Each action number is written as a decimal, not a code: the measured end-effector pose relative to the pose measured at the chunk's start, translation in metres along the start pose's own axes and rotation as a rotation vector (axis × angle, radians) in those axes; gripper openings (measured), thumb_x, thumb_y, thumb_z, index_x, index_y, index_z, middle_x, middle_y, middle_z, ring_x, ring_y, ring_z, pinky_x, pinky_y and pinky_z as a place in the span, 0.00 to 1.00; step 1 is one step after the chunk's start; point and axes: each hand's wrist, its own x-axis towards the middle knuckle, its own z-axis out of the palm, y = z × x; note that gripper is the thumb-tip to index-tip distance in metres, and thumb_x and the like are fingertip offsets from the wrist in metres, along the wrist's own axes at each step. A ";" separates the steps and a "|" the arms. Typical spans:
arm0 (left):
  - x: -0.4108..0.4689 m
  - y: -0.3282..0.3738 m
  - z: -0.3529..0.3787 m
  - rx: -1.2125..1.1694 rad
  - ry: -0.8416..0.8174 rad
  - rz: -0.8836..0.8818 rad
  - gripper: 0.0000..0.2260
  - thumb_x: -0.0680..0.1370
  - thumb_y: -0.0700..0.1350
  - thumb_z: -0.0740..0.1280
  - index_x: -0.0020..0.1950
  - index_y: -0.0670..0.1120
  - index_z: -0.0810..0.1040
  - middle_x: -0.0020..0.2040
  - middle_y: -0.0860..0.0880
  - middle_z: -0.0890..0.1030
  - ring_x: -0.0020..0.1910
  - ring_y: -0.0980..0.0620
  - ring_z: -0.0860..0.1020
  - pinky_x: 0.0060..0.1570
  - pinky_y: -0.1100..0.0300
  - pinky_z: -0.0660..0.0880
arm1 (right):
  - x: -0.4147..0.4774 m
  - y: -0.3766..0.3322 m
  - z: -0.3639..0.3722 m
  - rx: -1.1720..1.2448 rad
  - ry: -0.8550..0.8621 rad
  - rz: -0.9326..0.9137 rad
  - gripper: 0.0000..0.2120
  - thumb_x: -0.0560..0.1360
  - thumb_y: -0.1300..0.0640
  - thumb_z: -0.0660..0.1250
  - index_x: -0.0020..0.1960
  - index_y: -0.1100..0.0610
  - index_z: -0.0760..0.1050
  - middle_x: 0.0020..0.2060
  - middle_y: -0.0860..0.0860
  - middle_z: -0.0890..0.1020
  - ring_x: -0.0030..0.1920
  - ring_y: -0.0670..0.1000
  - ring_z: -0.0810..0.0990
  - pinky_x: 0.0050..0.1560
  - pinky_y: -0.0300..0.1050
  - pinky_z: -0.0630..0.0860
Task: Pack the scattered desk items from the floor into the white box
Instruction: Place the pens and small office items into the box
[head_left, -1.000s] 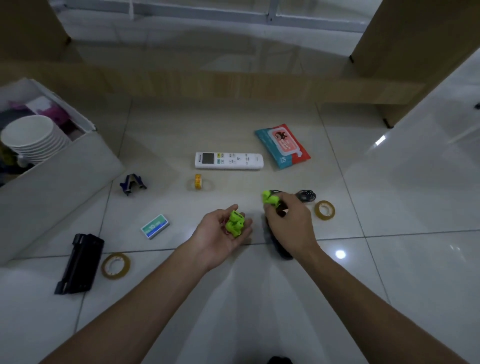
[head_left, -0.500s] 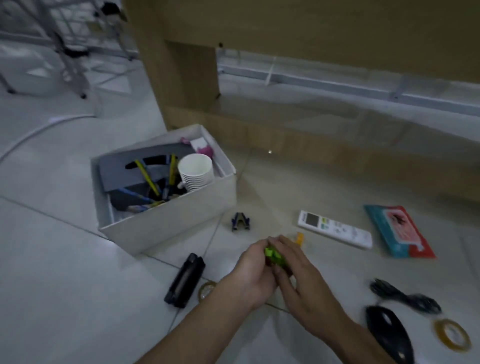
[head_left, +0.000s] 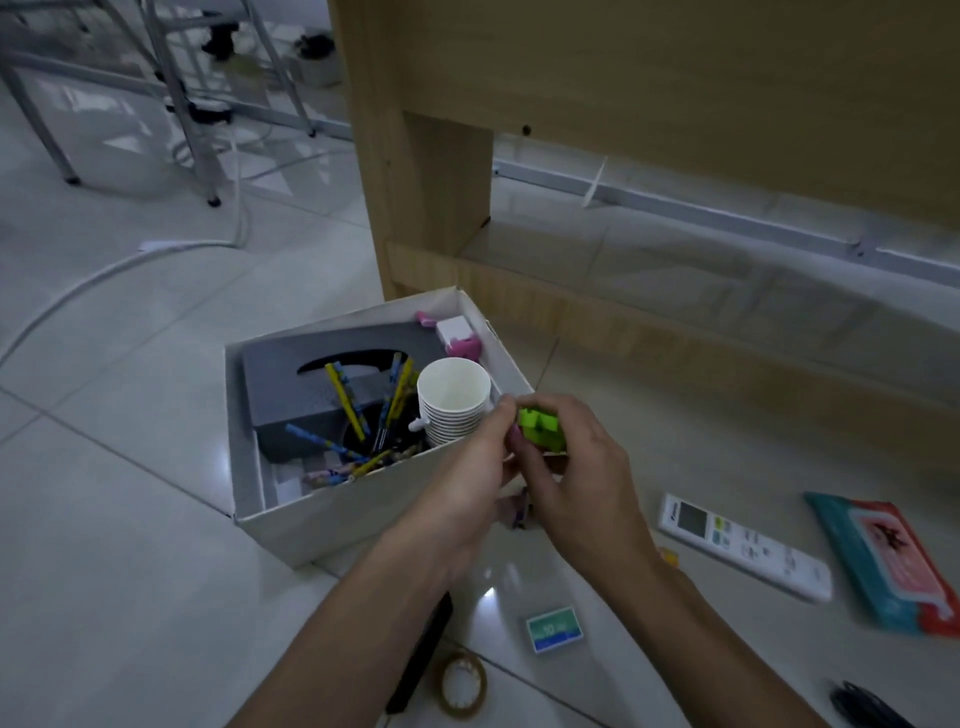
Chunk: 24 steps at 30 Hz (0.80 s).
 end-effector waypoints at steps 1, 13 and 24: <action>0.000 0.002 -0.004 -0.015 0.000 0.050 0.19 0.83 0.58 0.54 0.65 0.52 0.79 0.58 0.51 0.85 0.56 0.54 0.83 0.48 0.56 0.81 | 0.008 -0.001 0.002 0.026 0.011 0.022 0.11 0.78 0.56 0.69 0.60 0.49 0.76 0.50 0.43 0.80 0.50 0.39 0.79 0.47 0.29 0.74; 0.022 -0.031 -0.051 0.454 0.283 0.452 0.11 0.79 0.41 0.65 0.49 0.57 0.82 0.35 0.64 0.78 0.30 0.63 0.74 0.32 0.70 0.67 | 0.161 -0.002 0.040 0.190 -0.326 0.548 0.04 0.75 0.62 0.66 0.48 0.62 0.76 0.31 0.56 0.81 0.26 0.50 0.80 0.42 0.48 0.83; 0.028 -0.033 -0.066 0.631 0.283 0.572 0.14 0.80 0.38 0.65 0.49 0.57 0.82 0.51 0.64 0.82 0.52 0.63 0.81 0.51 0.65 0.77 | 0.195 -0.019 0.071 -0.626 -0.636 0.284 0.11 0.78 0.57 0.69 0.42 0.59 0.69 0.49 0.58 0.81 0.44 0.55 0.80 0.32 0.42 0.71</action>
